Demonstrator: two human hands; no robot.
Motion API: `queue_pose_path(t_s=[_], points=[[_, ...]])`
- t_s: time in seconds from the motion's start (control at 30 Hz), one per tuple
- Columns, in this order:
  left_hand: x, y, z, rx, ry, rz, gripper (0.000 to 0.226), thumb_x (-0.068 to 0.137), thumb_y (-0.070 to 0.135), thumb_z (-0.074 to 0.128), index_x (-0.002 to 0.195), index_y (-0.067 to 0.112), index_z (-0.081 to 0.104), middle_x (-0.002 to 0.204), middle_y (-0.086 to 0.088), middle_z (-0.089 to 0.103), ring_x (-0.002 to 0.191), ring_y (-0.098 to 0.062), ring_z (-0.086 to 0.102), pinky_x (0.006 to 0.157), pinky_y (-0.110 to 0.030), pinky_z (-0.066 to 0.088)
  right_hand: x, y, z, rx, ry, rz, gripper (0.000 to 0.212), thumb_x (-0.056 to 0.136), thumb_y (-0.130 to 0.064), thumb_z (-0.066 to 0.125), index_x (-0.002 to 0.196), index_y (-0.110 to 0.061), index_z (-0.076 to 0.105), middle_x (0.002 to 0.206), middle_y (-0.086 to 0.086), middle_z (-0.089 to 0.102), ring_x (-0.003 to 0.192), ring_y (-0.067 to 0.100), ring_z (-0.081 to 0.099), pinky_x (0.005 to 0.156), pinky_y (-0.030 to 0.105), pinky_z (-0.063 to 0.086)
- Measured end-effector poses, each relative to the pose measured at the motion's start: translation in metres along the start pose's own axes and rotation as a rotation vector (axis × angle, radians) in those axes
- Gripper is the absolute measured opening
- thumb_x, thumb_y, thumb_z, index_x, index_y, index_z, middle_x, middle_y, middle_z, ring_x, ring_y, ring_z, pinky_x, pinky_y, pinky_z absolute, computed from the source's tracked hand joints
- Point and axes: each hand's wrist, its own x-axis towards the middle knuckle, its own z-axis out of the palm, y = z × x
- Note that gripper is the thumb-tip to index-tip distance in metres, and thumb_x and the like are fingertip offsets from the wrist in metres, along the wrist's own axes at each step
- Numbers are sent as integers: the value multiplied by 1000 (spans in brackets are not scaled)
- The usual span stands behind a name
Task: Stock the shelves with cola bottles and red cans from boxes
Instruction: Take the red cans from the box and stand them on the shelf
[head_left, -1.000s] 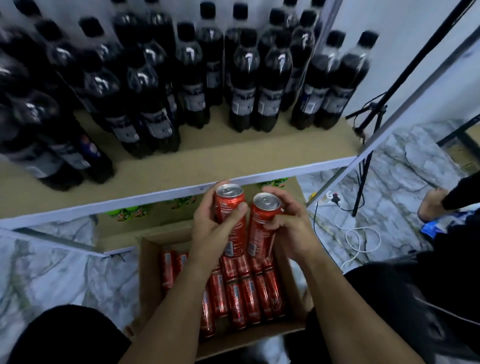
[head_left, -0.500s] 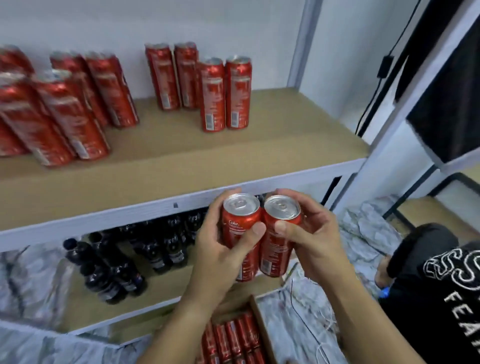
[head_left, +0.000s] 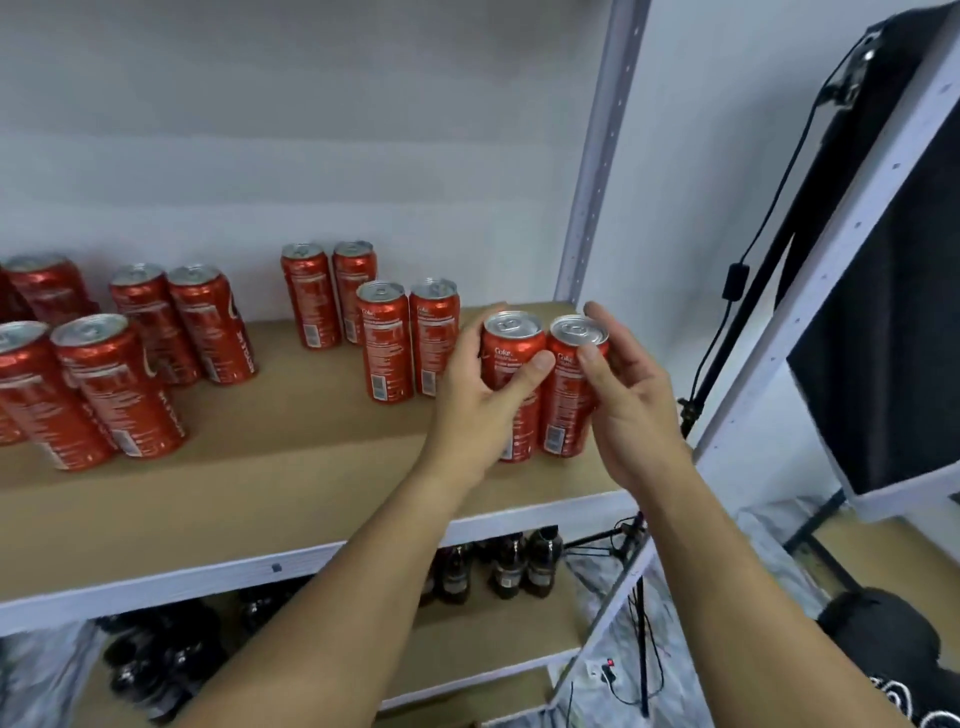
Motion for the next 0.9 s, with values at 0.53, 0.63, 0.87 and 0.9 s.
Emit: queue_pose_path(t_s=[0.53,0.63,0.87,0.9], points=[[139,-71,54,519,391,-49,58,84,15,82,136,14,56,133,-4,58,122,-15,52,95,0,26,164,64,-7,-18,125,45,38,88,-37,65,125,-28,68,123,4,70,114,24,68,105,51,51],[160,-69,57,429,425,-151,58,83,12,83,134,17,56,131,-2,61,121,-18,60,99,-19,41,182,69,-1,-67,163,28,30,94,-29,58,123,-28,68,111,-6,73,110,20,69,104,49,52],[188,-78,48,342,427,-218,63,80,9,85,133,19,53,130,-2,63,119,-20,61,99,-29,48,207,77,6,-80,176,28,31,102,-13,49,129,-14,63,101,-13,68,86,-4,68,81,16,55],[190,-79,49,334,434,-216,63,79,7,85,132,19,52,130,-2,61,120,-21,61,97,-27,47,208,78,6,-85,182,25,30,102,-13,49,128,-15,63,101,-13,68,89,-1,68,81,17,55]])
